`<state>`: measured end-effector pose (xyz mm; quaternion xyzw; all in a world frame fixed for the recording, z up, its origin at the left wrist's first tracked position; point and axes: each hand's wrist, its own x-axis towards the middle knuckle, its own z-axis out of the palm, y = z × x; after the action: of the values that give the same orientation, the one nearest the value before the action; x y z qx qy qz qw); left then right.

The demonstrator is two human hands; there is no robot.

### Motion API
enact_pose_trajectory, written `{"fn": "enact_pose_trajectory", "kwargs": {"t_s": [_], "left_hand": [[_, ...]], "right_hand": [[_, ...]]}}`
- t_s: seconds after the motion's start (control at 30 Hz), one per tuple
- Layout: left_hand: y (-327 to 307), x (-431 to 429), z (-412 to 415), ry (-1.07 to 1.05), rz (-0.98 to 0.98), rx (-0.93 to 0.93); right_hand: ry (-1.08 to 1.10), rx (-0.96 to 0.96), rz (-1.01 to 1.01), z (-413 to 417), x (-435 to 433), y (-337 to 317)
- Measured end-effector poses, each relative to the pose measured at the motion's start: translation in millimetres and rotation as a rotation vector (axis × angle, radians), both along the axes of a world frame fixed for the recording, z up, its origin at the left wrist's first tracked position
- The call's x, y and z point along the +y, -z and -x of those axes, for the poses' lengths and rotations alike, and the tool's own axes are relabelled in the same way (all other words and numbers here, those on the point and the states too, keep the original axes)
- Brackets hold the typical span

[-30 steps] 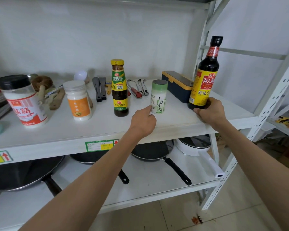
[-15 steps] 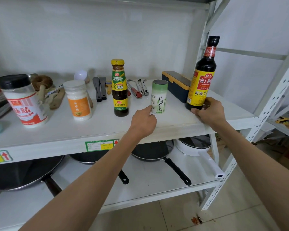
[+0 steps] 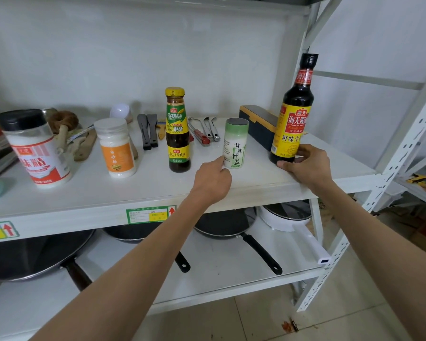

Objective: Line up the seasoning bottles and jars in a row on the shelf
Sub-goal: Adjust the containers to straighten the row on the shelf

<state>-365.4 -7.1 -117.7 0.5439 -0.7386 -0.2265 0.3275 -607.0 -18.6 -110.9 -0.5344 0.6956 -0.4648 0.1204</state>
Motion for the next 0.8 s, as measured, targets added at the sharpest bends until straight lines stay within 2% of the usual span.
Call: {"fn": "enact_pose_trajectory", "kwargs": {"t_s": [0.5, 0.8], "left_hand": [[1.4, 2.7, 0.7, -0.029, -0.01, -0.014], [1.6, 5.6, 0.5, -0.01, 0.007, 0.038]], "right_hand": [[-0.002, 0.029, 0.011, -1.6, -0.4, 4.9], [0.005, -0.007, 0.021, -5.2, -1.0, 4.1]]}}
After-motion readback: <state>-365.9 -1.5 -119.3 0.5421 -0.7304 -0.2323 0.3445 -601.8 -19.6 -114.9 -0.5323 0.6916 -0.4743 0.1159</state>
